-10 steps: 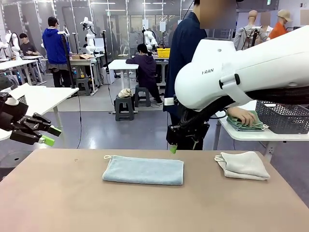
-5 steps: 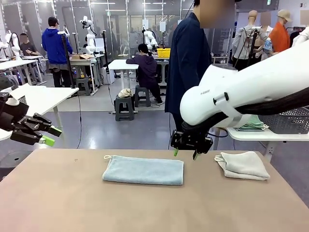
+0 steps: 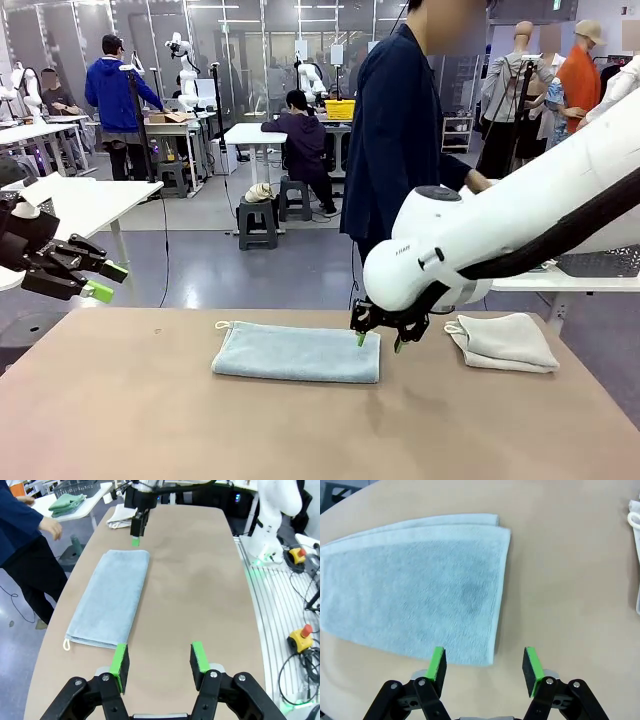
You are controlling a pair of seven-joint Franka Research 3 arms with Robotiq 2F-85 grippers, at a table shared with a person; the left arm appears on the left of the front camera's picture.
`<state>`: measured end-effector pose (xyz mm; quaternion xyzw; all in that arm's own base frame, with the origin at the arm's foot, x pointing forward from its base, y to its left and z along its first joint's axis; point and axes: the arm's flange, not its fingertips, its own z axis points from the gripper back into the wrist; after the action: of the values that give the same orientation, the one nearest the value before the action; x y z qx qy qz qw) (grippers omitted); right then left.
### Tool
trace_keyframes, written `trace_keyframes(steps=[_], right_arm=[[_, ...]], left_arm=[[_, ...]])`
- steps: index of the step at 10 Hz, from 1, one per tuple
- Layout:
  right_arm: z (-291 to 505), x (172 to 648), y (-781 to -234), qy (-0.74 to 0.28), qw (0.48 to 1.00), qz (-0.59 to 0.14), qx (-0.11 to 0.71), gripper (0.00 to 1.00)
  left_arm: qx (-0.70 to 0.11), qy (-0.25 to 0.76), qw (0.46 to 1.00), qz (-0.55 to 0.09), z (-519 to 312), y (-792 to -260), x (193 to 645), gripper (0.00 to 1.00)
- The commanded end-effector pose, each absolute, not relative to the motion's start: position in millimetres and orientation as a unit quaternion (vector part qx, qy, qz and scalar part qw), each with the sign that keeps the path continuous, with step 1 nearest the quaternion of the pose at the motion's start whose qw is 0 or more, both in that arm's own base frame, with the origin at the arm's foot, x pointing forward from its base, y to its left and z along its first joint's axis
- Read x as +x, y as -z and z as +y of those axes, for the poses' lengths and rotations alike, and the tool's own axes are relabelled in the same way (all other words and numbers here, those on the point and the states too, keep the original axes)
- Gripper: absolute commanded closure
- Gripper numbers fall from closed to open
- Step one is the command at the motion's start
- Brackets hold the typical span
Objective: Fold the towels and place them in the basket.
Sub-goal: When a person lays out a Towel with hook on the table, fold it in half twice.
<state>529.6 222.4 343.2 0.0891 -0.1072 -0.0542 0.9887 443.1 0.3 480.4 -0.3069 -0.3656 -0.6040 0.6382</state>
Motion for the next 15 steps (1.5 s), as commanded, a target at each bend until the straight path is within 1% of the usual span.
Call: trace_keyframes(steps=[1, 2, 3, 5, 11, 15], right_arm=[[239.7, 548.6, -329.6, 0.072, 0.986, -0.134, 0.066, 0.22], [241.9, 557.0, -321.3, 0.073, 0.986, -0.134, 0.060, 0.22], [244.3, 563.1, -316.0, 0.073, 0.986, -0.135, 0.062, 0.25], [251.5, 569.0, -309.9, 0.081, 0.987, -0.130, 0.056, 0.25], [260.6, 570.8, -297.6, 0.092, 0.988, -0.124, 0.030, 0.25], [257.3, 574.0, -289.8, 0.090, 0.989, -0.114, 0.039, 0.25]], left_arm=[[-0.312, 0.603, 0.634, -0.370, 0.5, -481.1, 442.2, 0.37], [-0.312, 0.603, 0.634, -0.370, 0.5, -481.1, 442.2, 0.37], [-0.312, 0.603, 0.634, -0.370, 0.5, -481.1, 442.2, 0.37], [-0.312, 0.603, 0.634, -0.370, 0.5, -481.1, 442.2, 0.37], [-0.312, 0.603, 0.634, -0.370, 0.5, -481.1, 442.2, 0.37], [-0.312, 0.603, 0.634, -0.370, 0.5, -481.1, 442.2, 0.37]])
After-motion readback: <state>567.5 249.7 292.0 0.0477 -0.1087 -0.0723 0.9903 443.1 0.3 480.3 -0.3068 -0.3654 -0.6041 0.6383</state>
